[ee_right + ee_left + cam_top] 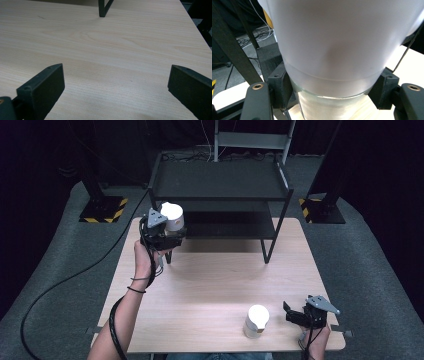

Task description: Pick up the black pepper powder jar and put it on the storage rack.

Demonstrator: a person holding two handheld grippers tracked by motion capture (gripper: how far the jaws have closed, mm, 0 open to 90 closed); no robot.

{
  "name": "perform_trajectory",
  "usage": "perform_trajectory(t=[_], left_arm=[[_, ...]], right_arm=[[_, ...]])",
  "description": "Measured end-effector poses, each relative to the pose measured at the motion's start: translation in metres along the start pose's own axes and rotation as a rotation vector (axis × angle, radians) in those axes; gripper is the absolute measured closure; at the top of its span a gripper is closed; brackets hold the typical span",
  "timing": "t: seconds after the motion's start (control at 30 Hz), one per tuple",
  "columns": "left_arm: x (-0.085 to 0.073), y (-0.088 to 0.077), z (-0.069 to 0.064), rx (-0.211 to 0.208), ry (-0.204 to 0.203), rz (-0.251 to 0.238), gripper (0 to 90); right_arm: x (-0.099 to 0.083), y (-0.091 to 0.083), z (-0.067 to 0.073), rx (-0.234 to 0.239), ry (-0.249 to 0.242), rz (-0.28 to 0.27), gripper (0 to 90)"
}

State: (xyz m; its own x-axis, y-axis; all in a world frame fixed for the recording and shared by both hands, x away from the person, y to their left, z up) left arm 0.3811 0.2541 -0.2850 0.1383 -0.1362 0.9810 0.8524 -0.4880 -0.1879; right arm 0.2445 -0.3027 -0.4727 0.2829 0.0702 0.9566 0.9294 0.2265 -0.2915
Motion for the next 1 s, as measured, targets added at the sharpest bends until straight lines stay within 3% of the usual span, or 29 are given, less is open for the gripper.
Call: perform_trajectory(t=[1.0], left_arm=[[0.032,-0.011,0.013,-0.026,-0.037,-0.011,30.6]], right_arm=[[0.000,0.000,-0.001,0.004,0.004,0.003,0.0]])
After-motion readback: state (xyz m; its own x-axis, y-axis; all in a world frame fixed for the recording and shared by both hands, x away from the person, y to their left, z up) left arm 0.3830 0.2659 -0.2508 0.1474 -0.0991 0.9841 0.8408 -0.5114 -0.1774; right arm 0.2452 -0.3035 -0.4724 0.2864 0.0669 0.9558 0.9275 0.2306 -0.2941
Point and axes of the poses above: each handheld gripper's, and its own axes: y roughly forward along the jaws, x roughly out of its top, z roughly to its left, the point moved 3 cm from there along y, roughly forward along the jaws, and after that the axes turned 11 degrees about -z, right-handed, at the moved point
